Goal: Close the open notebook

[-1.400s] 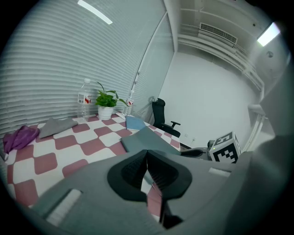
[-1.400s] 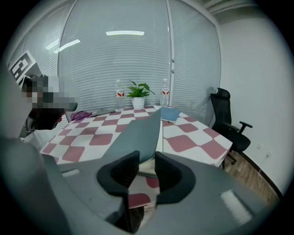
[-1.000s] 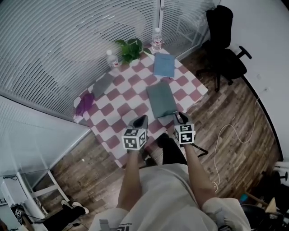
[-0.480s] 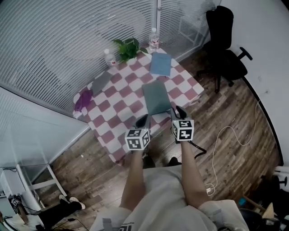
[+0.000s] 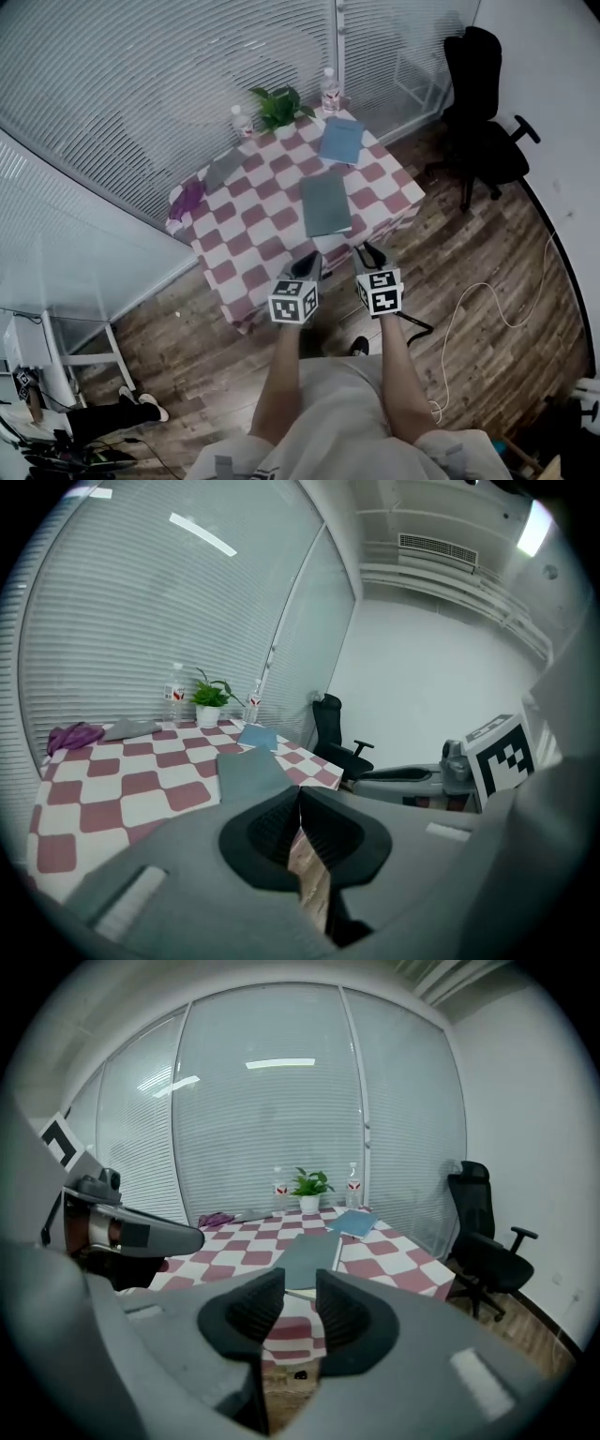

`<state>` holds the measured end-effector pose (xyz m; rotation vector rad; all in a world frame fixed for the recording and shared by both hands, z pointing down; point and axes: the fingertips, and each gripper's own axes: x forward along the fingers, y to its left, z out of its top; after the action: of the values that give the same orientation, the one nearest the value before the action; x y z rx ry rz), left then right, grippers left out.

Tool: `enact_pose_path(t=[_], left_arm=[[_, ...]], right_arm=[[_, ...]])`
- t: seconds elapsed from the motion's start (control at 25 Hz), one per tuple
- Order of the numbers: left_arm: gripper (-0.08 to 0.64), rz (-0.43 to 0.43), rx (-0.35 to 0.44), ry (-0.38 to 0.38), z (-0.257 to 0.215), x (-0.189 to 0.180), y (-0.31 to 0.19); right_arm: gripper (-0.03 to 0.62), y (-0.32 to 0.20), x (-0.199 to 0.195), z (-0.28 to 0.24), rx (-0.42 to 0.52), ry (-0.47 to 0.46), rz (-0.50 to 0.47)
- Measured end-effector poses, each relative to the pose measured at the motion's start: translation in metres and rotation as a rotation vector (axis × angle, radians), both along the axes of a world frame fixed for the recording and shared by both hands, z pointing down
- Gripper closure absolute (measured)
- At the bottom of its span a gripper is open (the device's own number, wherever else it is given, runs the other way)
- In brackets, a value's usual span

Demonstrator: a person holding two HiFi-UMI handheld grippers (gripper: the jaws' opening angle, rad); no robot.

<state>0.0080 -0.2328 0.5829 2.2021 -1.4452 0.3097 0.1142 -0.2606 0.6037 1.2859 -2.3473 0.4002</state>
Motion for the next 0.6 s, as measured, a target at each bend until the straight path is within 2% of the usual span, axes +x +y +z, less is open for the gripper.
enact_pose_path(t=[0.2, 0.6], left_arm=[[0.552, -0.068, 0.007, 0.002, -0.008, 0.012, 0.026], [0.551, -0.115, 0.016, -0.022, -0.006, 0.040, 0.073]], right_arm=[[0.482, 0.026, 0.014, -0.001, 0.002, -0.008, -0.052], [0.483, 0.070, 0.041, 0.000, 0.017, -0.024, -0.103]])
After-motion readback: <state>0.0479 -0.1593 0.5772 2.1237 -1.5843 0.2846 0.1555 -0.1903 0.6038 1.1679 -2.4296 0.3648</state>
